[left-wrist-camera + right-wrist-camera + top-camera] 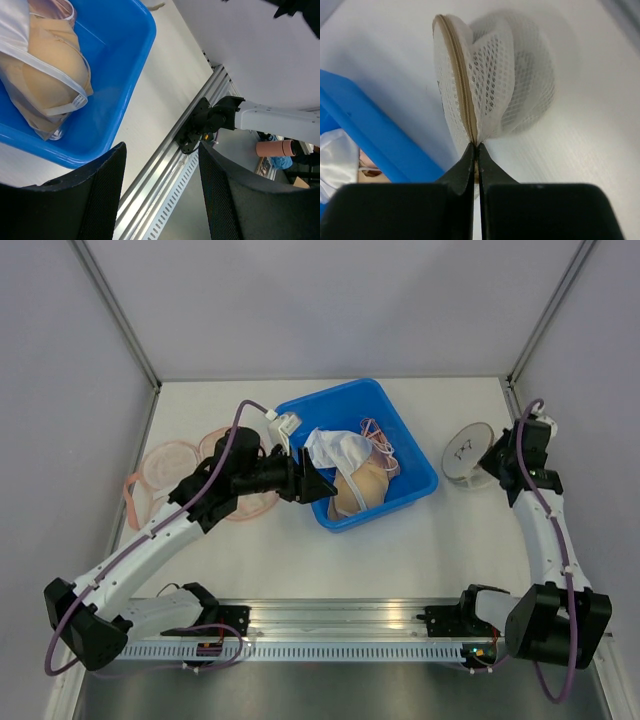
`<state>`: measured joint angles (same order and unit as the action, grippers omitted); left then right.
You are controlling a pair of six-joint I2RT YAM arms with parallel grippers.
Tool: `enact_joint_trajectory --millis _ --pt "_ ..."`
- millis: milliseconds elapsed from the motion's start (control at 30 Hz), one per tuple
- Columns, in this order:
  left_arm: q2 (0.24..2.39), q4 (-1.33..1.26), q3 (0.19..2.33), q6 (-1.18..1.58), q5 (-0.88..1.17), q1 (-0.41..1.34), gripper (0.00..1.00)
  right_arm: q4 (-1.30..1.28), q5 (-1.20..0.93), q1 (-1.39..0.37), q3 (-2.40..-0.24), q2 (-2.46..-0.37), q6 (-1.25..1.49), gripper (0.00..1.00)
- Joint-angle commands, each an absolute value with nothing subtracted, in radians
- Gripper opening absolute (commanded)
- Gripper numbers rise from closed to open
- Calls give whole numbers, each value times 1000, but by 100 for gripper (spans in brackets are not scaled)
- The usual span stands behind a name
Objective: Unzip the laundry bag and remove the bra
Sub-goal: Place the laundry bag at the center of the board.
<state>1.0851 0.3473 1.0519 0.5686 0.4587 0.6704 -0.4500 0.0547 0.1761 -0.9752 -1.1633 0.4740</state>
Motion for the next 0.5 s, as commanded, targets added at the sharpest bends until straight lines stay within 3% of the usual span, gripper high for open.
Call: enact_joint_trajectory --millis 0,133,467 --pt "1117 301 1091 612 497 692 64 -316 -29 175 -797 -1134 624 0" --pt "1130 319 1107 618 433 747 64 -275 49 176 -657 -1091 679 0" --pt "1288 437 1287 672 157 1018 65 -324 133 181 -583 -968 796 2"
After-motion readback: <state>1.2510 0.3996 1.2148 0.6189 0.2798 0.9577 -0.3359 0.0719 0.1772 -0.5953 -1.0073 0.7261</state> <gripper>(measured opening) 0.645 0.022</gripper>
